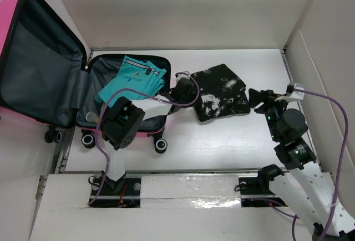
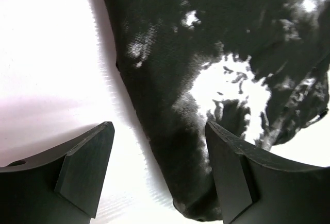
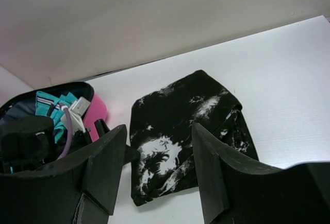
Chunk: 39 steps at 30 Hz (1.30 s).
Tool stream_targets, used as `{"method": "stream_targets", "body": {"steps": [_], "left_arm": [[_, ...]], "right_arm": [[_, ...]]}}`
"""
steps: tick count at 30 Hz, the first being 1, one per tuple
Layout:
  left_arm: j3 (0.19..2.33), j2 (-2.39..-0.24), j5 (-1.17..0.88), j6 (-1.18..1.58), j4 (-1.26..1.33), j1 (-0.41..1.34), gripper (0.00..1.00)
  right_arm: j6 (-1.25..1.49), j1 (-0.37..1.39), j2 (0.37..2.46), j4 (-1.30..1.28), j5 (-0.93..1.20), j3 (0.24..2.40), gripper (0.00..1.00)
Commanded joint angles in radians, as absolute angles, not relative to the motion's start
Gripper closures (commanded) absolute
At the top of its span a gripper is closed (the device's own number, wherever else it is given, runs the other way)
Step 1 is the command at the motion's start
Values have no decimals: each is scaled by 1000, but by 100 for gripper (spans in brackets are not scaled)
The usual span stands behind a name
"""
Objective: Pack the luggage
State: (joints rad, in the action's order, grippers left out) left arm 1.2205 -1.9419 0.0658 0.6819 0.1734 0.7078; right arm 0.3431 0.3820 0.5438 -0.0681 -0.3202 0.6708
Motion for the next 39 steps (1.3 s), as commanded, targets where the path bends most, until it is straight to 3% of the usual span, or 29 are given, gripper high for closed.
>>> {"method": "stream_targets", "body": {"steps": [1, 7, 10, 13, 14, 17, 27, 33, 39], "left_arm": [[1277, -1977, 107, 716, 177, 716, 32], [1486, -2155, 184, 710, 81, 749, 36], [1543, -2213, 189, 710, 58, 749, 47], [1533, -2215, 192, 709, 70, 749, 68], [1522, -2209, 184, 706, 109, 749, 82], [1540, -2192, 176, 677, 114, 749, 100], [1788, -1971, 86, 416, -67, 749, 100], [1891, -1787, -32, 336, -250, 658, 100], [1712, -1518, -69, 285, -305, 392, 100]], "right_arm": [[328, 391, 538, -11, -305, 678, 41], [325, 391, 526, -17, -302, 683, 41], [325, 391, 514, -20, -307, 681, 41], [325, 391, 506, -21, -307, 683, 41], [325, 391, 506, -21, -307, 681, 41], [325, 391, 508, -21, -302, 681, 41], [328, 391, 503, -21, -314, 681, 41], [327, 391, 496, -32, -333, 684, 41], [328, 391, 465, -38, -328, 686, 41]]}}
